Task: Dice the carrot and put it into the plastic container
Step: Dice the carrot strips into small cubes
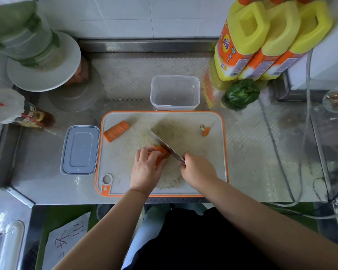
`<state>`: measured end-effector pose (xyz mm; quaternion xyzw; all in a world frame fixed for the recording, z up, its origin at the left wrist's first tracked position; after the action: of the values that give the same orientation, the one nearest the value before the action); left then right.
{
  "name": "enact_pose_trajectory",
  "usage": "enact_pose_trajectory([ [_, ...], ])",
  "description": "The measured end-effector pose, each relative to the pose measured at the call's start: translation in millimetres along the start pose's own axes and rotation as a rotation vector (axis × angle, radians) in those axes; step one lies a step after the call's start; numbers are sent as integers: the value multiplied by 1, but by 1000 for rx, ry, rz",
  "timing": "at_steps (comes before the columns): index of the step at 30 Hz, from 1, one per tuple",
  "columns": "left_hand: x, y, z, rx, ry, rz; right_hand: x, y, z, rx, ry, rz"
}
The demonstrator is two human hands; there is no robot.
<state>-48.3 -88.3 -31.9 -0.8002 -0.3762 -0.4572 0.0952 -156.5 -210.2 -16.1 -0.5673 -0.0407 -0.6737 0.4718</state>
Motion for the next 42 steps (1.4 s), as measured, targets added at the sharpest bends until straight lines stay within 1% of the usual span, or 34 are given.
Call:
enact_pose_trajectory([
  [6,-1,5,2,34,-36,17,2,0,0,-21,22,-6],
  [11,4,5,7,98,-44,-31,0,-1,0,-47,19,9],
  [13,3,6,9,112,-73,-6,-1,-2,2,-39,18,18],
  [17,-1,8,7,52,-99,54,0,-4,6,-31,14,10],
  [21,3,7,7,15,-84,0,3,-6,6,-48,44,-2],
  [24,5,5,3,-93,-51,-47,6,-8,6,-49,38,-18],
  [26,2,5,3,-135,-44,-33,10,-11,8,-26,3,-46],
  [32,-5,8,5,-145,-32,11,14,-23,19,49,-68,-71],
  [38,-6,12,7,-127,-45,-2,12,-24,27,51,-42,-65],
  [42,-10,13,7,-136,-82,9,9,-21,25,7,-57,-54],
])
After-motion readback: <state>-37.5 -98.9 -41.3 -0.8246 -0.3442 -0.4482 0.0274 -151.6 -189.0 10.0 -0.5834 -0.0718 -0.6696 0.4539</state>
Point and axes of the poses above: each hand's wrist, its own y-axis towards the middle knuckle, its own x-axis out of the back of the hand, z = x × y, the point moved 6 cm from there along y, towards the middle knuckle, and after that the axes turned 3 degrees about -z, right-handed, at the moved point
